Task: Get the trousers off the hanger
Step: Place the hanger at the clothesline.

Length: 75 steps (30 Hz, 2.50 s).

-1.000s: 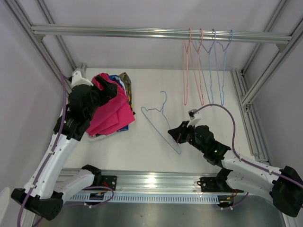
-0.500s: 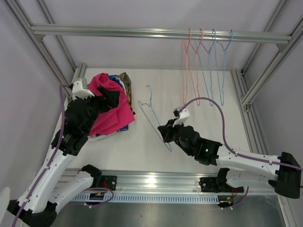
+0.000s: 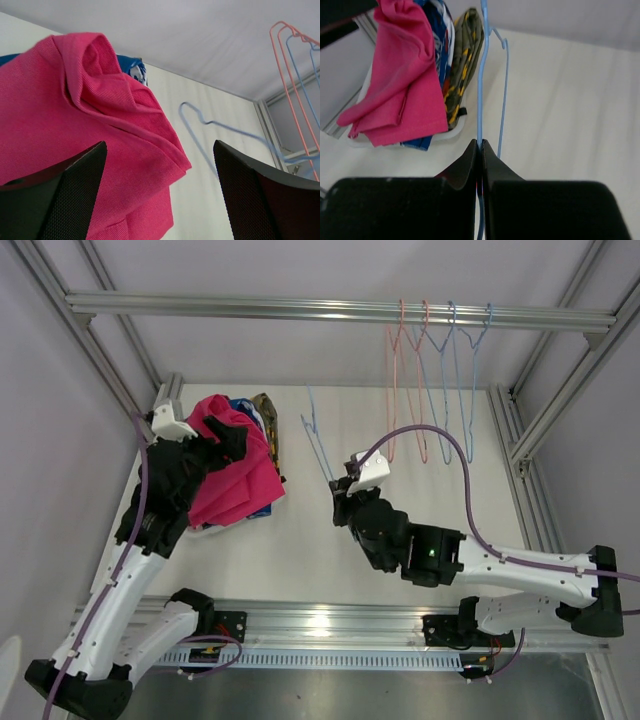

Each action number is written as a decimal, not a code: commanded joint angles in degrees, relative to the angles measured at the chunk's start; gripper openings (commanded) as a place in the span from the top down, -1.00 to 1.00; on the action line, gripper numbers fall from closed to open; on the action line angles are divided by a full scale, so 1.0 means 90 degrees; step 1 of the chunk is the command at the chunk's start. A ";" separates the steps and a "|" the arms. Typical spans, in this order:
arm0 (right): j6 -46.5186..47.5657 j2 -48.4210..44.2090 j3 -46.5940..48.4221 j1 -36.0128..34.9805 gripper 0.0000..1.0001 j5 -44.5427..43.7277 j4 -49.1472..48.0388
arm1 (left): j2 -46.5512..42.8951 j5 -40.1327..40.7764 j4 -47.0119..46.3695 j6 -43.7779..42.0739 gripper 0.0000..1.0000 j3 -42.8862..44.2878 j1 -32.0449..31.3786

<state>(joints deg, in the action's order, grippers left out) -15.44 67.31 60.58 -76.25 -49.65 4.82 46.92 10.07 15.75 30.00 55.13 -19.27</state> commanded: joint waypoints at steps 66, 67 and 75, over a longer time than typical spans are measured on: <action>0.0124 0.0228 0.0653 0.2594 0.01 0.1542 0.0129 | -0.0379 0.0425 -0.0392 -0.0247 -0.86 -0.0081 0.0666; 0.0095 0.0168 0.0478 0.2525 -0.01 0.1523 0.0109 | -0.0369 0.0425 -0.0402 -0.0238 -0.86 -0.0081 0.0666; 0.0397 -0.0349 0.0300 0.0993 -0.15 0.0527 0.0537 | -0.0301 0.0327 -0.0383 -0.0237 -0.86 -0.0062 0.0666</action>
<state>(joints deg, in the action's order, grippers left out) -12.95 67.00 62.24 -62.43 -39.29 8.93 44.25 14.35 13.04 27.18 54.41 -13.93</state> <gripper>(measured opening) 0.566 0.929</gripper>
